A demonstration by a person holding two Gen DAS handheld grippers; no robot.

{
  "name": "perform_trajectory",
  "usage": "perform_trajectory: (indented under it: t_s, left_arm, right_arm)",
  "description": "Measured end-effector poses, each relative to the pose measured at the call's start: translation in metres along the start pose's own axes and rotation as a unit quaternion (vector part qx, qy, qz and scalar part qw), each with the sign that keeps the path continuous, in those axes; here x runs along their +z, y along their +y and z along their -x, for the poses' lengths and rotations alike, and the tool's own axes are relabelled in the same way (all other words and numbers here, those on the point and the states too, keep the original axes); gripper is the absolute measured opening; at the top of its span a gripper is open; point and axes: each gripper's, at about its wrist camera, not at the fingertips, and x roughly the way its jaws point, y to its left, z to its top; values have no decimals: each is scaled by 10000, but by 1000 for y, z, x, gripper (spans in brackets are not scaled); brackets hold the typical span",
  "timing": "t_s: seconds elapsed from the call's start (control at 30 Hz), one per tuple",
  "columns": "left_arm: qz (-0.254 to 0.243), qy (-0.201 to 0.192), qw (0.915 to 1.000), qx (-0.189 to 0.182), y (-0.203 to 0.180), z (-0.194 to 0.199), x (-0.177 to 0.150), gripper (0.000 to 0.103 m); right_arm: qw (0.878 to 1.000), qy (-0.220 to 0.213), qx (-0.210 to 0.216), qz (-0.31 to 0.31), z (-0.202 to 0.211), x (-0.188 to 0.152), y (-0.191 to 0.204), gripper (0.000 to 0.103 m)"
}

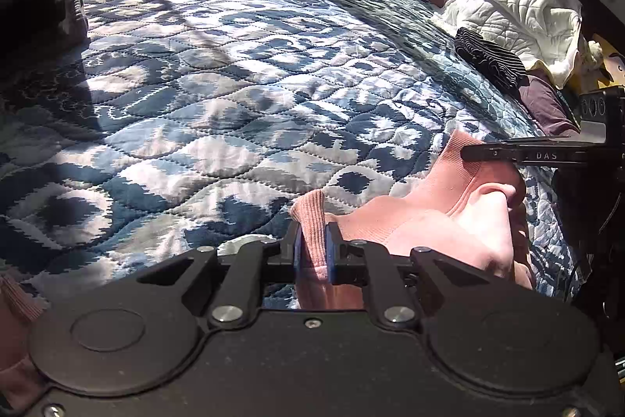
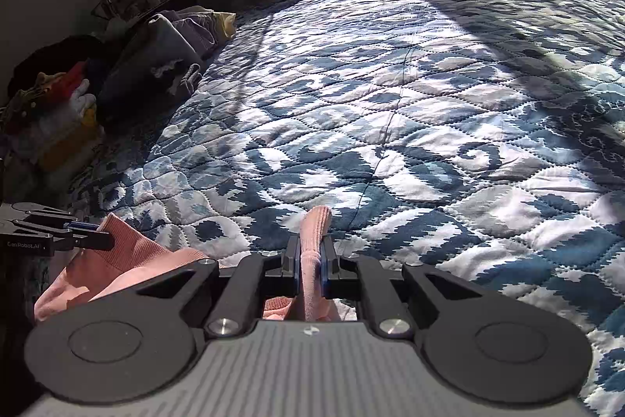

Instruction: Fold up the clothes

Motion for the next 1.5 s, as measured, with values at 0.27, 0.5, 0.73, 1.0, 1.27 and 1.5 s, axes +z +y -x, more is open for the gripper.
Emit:
perform_trajectory:
  t_s: [0.27, 0.5, 0.73, 1.0, 1.27, 1.5]
  left_arm:
    - [-382, -1041, 9935, 259, 13, 2, 59, 9]
    - [-519, -1287, 9894, 425, 33, -24, 80, 9]
    - [-493, -427, 9927, 1014, 51, -81, 79, 11]
    - [-824, -804, 9786, 1705, 24, -38, 67, 28]
    - [338, -1352, 9890, 489, -40, 26, 22, 69]
    - [913, -807, 9901, -691, -94, 15, -52, 74]
  right_arm:
    - [9930, -1141, -232, 210, 3, 46, -11, 11]
    - [9927, -1073, -197, 511, -28, 64, -29, 11]
    - [9953, -227, -933, 91, -76, 62, -57, 21]
    - [9884, -1220, -672, -603, 21, 53, -83, 33]
    - [9837, -929, -1088, 1091, 80, -19, -25, 33]
    - [9311, -33, -1756, 3198, 69, -100, 43, 33]
